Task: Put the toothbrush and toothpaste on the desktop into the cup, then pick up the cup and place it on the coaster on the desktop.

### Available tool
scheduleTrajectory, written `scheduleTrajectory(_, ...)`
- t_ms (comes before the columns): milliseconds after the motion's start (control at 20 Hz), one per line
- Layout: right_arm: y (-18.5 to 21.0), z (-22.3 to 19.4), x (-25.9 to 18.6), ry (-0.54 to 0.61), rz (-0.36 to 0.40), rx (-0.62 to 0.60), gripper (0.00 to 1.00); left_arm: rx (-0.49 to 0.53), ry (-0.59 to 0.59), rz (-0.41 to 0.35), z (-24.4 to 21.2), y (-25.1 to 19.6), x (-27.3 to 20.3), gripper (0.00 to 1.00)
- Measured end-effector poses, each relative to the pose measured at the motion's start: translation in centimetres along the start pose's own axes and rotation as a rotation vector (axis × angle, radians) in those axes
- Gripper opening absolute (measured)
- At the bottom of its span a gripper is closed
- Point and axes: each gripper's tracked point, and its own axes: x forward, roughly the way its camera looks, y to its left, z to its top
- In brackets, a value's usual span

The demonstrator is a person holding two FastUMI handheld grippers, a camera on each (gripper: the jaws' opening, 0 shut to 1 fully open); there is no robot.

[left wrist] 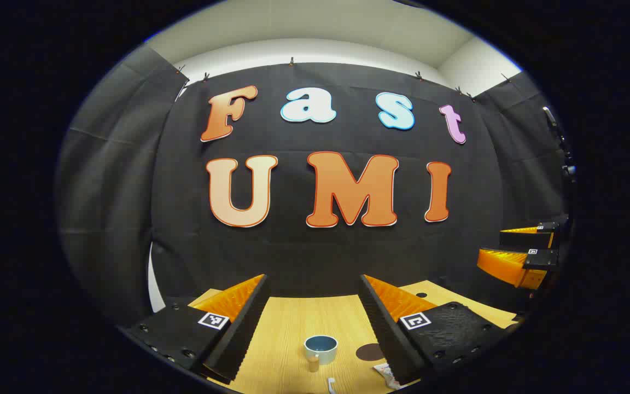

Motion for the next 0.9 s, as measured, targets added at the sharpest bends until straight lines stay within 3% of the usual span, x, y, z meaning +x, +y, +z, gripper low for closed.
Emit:
scheduleTrajectory(250,-0.1,-0.6,-0.7,0.004,0.066,0.012,0.98,0.028,0.019,0.022,-0.1,-1.6,-1.3,0.96)
scheduleTrajectory(500,0.5,-1.0,-1.8,0.026,0.143,0.025,0.98,0.145,0.036,0.042,0.5,-1.3,-3.1,0.98)
scheduleTrajectory(700,-0.3,-1.4,-2.2,0.042,0.113,0.017,0.98,0.148,0.044,0.053,0.1,-1.0,-4.0,1.0)
scheduleTrajectory(900,-0.9,-2.0,-2.4,0.043,0.028,0.019,0.98,0.132,0.043,0.077,-0.4,0.0,-3.8,0.99)
